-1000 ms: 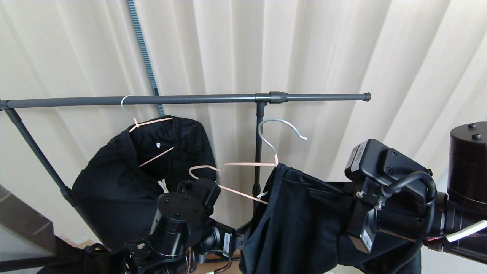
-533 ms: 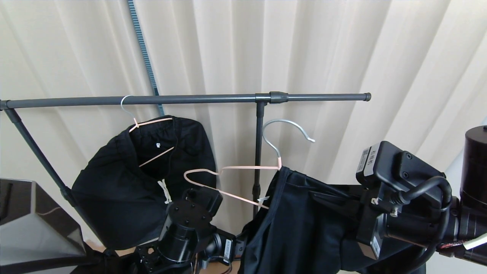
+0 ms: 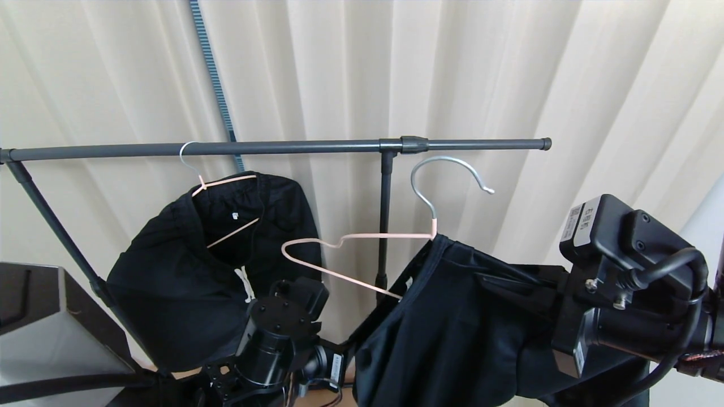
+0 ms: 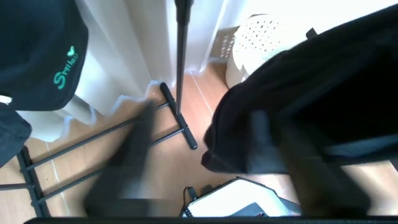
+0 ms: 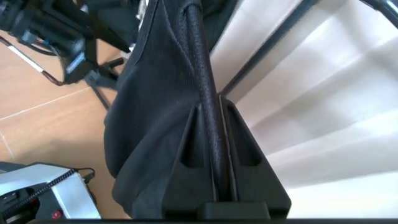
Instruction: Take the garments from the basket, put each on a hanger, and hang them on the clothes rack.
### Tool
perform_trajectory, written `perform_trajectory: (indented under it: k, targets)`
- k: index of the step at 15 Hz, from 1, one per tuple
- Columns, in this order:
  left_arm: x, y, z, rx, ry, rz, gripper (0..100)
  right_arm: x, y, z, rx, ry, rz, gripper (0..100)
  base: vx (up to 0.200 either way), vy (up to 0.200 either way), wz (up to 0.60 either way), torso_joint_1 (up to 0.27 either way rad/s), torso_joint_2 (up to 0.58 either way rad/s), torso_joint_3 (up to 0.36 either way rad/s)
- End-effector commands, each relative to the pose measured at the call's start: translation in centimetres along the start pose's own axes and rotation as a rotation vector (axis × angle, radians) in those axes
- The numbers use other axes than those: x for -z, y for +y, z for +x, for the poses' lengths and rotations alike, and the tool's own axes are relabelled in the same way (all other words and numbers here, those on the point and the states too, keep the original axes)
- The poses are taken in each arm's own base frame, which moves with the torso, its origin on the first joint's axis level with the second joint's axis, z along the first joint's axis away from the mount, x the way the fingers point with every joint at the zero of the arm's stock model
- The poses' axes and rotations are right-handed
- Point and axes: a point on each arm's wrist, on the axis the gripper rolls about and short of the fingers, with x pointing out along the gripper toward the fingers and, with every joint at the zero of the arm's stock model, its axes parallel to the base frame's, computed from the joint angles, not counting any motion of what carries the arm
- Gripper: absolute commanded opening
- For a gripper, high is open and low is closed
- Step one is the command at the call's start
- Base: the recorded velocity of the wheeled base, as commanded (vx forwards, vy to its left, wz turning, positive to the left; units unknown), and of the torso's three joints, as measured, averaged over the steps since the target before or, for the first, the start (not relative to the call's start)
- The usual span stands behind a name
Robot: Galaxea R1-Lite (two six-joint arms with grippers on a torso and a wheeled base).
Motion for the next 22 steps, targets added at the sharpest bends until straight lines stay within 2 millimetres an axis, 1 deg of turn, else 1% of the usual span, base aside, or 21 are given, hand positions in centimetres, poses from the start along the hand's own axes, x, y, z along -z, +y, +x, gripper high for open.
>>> perform_trajectory:
  k: [1,2,3,6,7,8,9,14,15,19,22]
  targets:
    - [-0.8,0.6,-0.4,-0.015,-0.031,-0.016,0,0.1,-0.4,-0.2,0.020,0.001,0.006,0,0.000,0.000,0.00,0.000,0.00,0.000]
    - [-0.9,0.7,-0.4,-0.016,-0.033,-0.017,0,0.1,-0.4,-0.2,0.021,0.001,0.007,0,0.000,0.000,0.00,0.000,0.00,0.000]
    - [-1.9,1.5,-0.9,-0.034,-0.071,-0.027,0,0.2,-0.8,-0.2,0.036,0.007,0.013,0,0.000,0.000,0.00,0.000,0.00,0.000]
    - [-3.3,3.2,-1.8,-0.074,-0.126,-0.032,0,0.5,-1.1,0.0,0.024,0.009,0.021,0,0.000,0.000,0.00,0.000,0.00,0.000]
    - [-3.6,3.6,-1.8,-0.086,-0.137,-0.033,0,0.6,-1.3,0.1,0.026,0.015,0.022,0,0.000,0.000,0.00,0.000,0.00,0.000]
    - [-3.6,3.6,-1.8,-0.086,-0.137,-0.033,0,0.6,-1.3,0.1,0.026,0.015,0.022,0,0.000,0.000,0.00,0.000,0.00,0.000]
    - [-4.1,4.5,-1.7,-0.112,-0.151,-0.040,0,0.7,-1.3,0.2,0.026,0.023,0.023,0,0.000,0.000,0.00,0.000,0.00,0.000]
    - [-5.3,6.3,-2.1,-0.167,-0.198,-0.055,0,1.0,-1.2,0.4,0.023,0.040,0.024,0,0.000,0.000,0.00,0.000,0.00,0.000]
    - [-5.9,6.8,-2.5,-0.184,-0.220,-0.054,0,1.1,-1.2,0.5,0.023,0.045,0.021,0,0.000,0.000,0.00,0.000,0.00,0.000]
    - [-6.6,8.0,-3.1,-0.225,-0.252,-0.052,0,1.2,-1.2,0.2,0.023,0.041,0.021,0,0.000,0.000,0.00,0.000,0.00,0.000]
    - [-7.0,7.9,-3.8,-0.219,-0.273,-0.053,0,1.3,-1.1,0.6,0.014,0.054,0.020,0,0.000,0.000,0.00,0.000,0.00,0.000]
